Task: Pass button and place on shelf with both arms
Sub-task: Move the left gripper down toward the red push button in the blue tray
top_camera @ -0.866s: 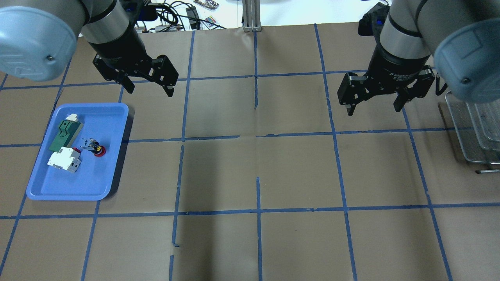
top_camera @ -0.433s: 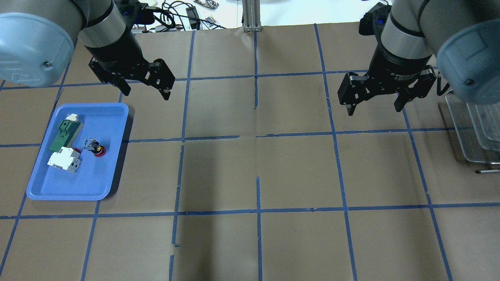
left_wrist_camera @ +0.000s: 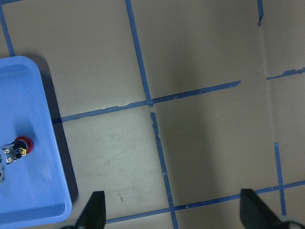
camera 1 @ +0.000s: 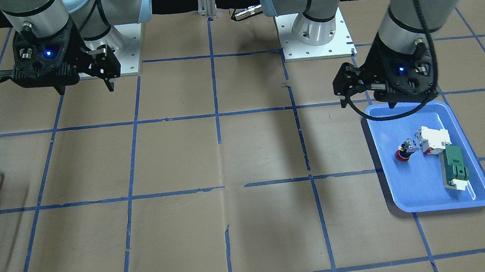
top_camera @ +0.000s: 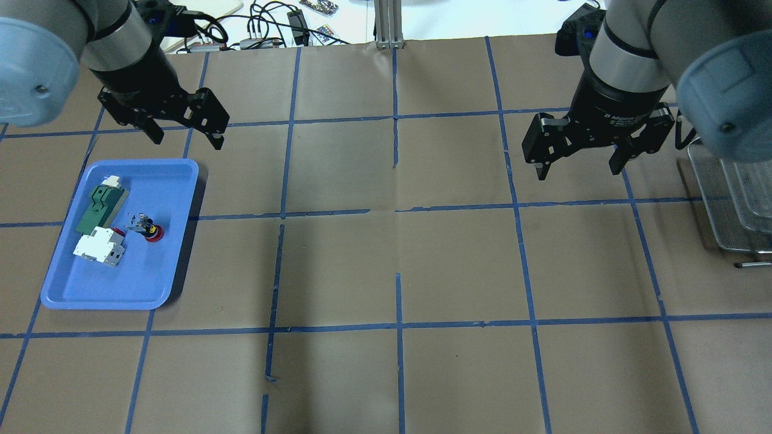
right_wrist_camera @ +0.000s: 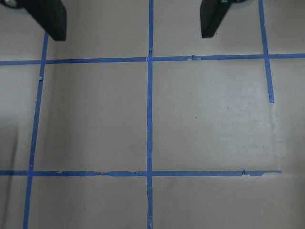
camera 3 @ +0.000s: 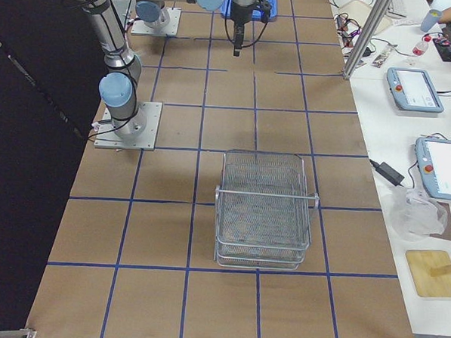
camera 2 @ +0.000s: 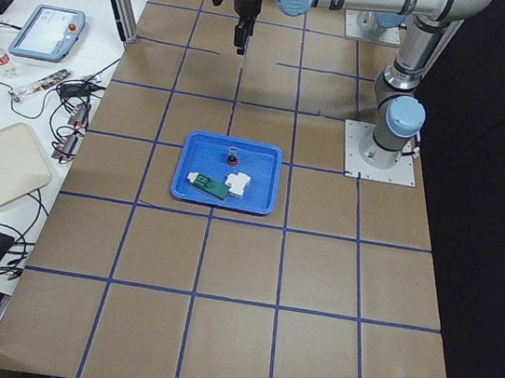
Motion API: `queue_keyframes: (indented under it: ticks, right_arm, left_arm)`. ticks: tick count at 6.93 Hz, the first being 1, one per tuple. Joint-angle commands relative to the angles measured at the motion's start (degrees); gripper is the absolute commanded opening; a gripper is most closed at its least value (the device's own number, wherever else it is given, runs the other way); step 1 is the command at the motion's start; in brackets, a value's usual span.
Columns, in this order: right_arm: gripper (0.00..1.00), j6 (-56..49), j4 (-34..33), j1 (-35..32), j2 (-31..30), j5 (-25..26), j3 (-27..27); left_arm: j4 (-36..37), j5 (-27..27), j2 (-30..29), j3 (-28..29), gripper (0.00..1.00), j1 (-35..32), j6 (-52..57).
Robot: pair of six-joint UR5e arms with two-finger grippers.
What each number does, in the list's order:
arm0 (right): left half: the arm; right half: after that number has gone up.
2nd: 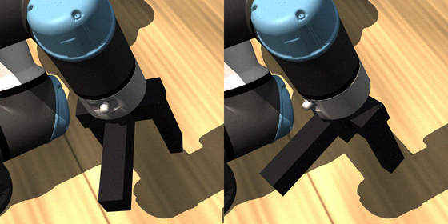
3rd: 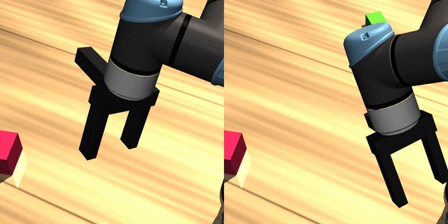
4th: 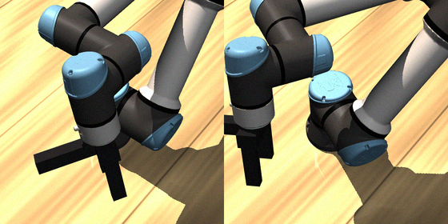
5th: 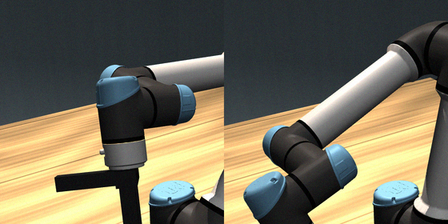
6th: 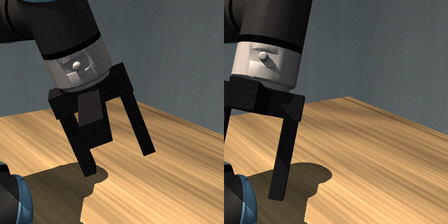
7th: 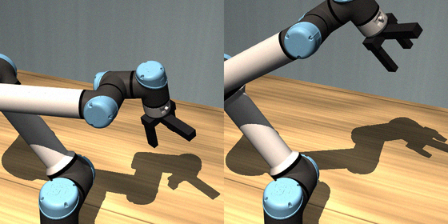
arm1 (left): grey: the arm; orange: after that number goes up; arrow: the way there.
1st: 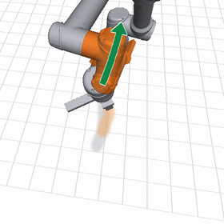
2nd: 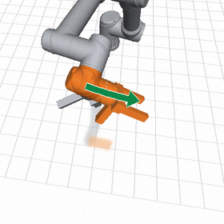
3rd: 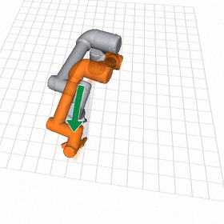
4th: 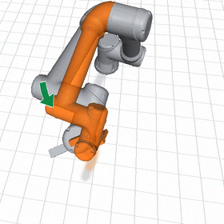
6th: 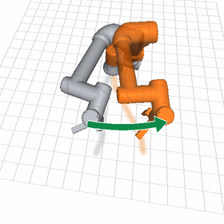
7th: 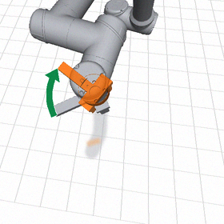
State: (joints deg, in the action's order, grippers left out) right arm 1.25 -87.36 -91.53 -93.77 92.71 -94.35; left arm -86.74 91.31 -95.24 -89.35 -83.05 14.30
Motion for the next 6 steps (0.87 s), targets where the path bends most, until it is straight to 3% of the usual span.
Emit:
queue_keyframes:
  ticks: [1, 3, 4, 6]
  right_arm:
    - [1.0, -0.45, 0.34, 0.12, 0.08, 0.54, -0.13]
    - [1.0, -0.46, 1.57, -0.14, -1.32, 0.37, -0.83]
    - [1.0, 0.15, 1.67, -0.14, -1.68, 0.45, -1.01]
    - [1.0, -0.46, 2.89, -0.32, -1.94, -0.51, -1.36]
  left_arm:
    - [2.0, 0.36, -4.66, -2.04, 1.0, 6.99, 1.7]
    - [16.18, 0.18, -10.81, -9.05, 1.0, 15.51, 9.04]
    - [20.69, 0.36, -12.93, -10.91, 1.0, 16.77, 10.12]
    - [20.22, 0.27, -14.79, -11.45, 1.0, 20.02, 10.84]
